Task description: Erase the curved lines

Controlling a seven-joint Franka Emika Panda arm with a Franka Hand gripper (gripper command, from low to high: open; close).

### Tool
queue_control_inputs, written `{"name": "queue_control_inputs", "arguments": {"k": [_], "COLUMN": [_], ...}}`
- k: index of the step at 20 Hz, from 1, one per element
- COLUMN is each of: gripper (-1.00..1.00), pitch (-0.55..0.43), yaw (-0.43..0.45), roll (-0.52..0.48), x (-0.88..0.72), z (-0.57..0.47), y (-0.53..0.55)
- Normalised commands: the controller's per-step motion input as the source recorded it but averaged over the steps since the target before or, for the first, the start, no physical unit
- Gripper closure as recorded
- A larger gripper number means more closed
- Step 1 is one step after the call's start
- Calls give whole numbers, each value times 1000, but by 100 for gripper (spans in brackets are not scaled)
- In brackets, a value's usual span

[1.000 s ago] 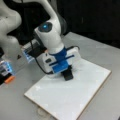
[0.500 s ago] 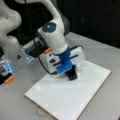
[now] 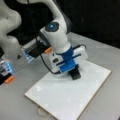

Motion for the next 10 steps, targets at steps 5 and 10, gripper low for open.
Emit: {"name": "queue_control_inputs", "arguments": {"k": [5, 10], "gripper": [100, 100], "pitch": [-154, -130], "yaw": [-211, -204], "roll": [-20, -57], "x": [359, 432], "z": [-804, -828], "y": [617, 632]}}
